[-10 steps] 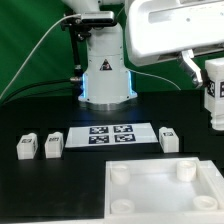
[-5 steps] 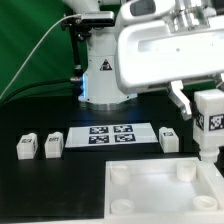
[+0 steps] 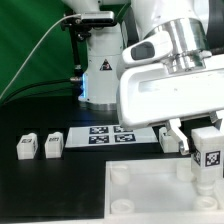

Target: Assemble one leg

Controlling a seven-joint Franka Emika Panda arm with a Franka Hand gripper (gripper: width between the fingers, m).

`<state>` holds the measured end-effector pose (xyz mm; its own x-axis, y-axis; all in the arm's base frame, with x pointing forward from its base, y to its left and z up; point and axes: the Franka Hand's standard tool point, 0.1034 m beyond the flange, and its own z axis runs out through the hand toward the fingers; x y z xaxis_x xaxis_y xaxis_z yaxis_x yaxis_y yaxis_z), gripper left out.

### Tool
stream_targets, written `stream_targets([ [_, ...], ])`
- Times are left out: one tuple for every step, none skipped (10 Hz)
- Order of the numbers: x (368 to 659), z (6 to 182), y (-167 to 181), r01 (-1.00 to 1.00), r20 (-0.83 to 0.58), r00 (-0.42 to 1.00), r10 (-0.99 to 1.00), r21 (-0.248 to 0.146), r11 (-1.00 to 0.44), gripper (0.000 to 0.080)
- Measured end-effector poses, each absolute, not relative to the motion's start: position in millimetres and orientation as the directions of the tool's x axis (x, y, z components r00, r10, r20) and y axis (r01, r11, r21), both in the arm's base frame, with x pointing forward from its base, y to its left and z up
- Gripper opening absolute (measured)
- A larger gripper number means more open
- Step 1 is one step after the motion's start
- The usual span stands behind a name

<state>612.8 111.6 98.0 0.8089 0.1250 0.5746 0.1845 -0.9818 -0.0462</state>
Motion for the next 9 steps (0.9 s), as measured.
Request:
stream_targets([
  [611.8, 94.3, 111.4, 0.184, 0.571, 0.811, 0.125, -0.047, -0.982, 0.0291],
  [609.3, 87.1, 111.9, 0.184, 0.566, 0.815, 0.125, -0.048, -0.982, 0.0291],
  [610.5, 86.5, 112.0, 0.183, 0.575, 0.809, 0.123, -0.048, -0.982, 0.0291],
  [610.6, 84.1, 112.2, 0.183, 0.575, 0.809, 0.122, -0.049, -0.982, 0.0291],
  [608.4, 77.4, 112.4, 0.182, 0.565, 0.816, 0.122, -0.051, -0.982, 0.0291],
  [606.7, 72.3, 112.1, 0.182, 0.555, 0.823, 0.123, -0.052, -0.982, 0.0291],
  [606.5, 68.8, 111.7, 0.181, 0.555, 0.823, 0.122, -0.053, -0.982, 0.0291],
  [608.0, 68.3, 112.2, 0.181, 0.561, 0.819, 0.121, -0.053, -0.982, 0.0291],
  [608.8, 68.0, 112.8, 0.176, 0.566, 0.816, 0.115, -0.054, -0.983, 0.0291],
])
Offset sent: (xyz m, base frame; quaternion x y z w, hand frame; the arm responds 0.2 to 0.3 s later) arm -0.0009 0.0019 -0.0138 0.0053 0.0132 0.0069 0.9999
